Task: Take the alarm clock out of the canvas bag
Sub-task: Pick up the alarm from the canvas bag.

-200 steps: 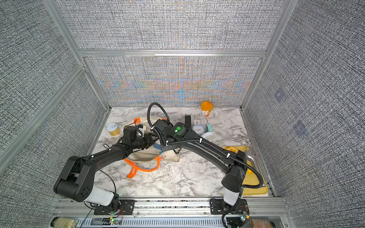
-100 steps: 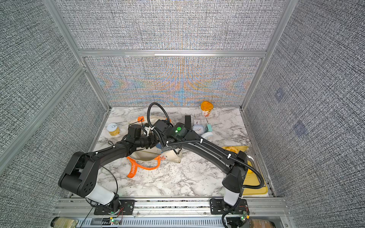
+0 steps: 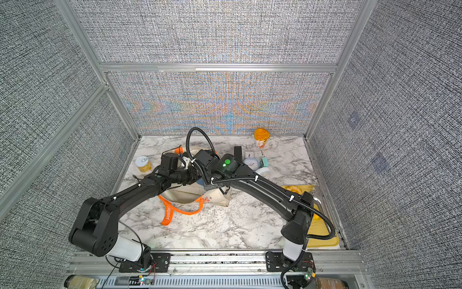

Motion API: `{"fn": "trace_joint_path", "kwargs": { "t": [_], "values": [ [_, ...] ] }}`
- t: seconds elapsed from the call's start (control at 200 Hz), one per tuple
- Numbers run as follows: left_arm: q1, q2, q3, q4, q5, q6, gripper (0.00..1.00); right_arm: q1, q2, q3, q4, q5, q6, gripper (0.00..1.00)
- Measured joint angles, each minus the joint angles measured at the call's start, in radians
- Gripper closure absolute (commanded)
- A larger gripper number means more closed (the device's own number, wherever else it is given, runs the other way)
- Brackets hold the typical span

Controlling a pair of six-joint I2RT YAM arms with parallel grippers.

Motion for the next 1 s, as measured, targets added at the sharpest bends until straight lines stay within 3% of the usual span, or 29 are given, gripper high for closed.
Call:
{"fn": "trace_joint_path", "kwargs": {
  "t": [0.175, 0.32, 0.555, 0.785, 1.0],
  "values": [
    [0.013, -0.091, 0.133, -0.166, -0.082, 0.061, 0.76, 0.0, -0.014, 0.057, -0.002, 0.007, -0.009, 0.57],
    [0.024, -0.204, 0.217, -0.273, -0.227, 0.119, 0.77, 0.0, -0.088, 0.077, 0.049, 0.001, -0.039, 0.45],
    [0.076, -0.268, 0.463, -0.468, -0.397, 0.214, 0.78, -0.018, -0.259, 0.01, 0.246, -0.078, -0.1, 0.37],
    [0.08, -0.24, 0.676, -0.526, -0.316, 0.23, 0.78, -0.061, -0.351, -0.014, 0.355, -0.159, -0.114, 0.37],
    [0.079, -0.227, 0.585, -0.261, -0.16, 0.029, 0.83, -0.088, -0.507, -0.192, 0.516, -0.206, -0.083, 0.37]
  ]
}}
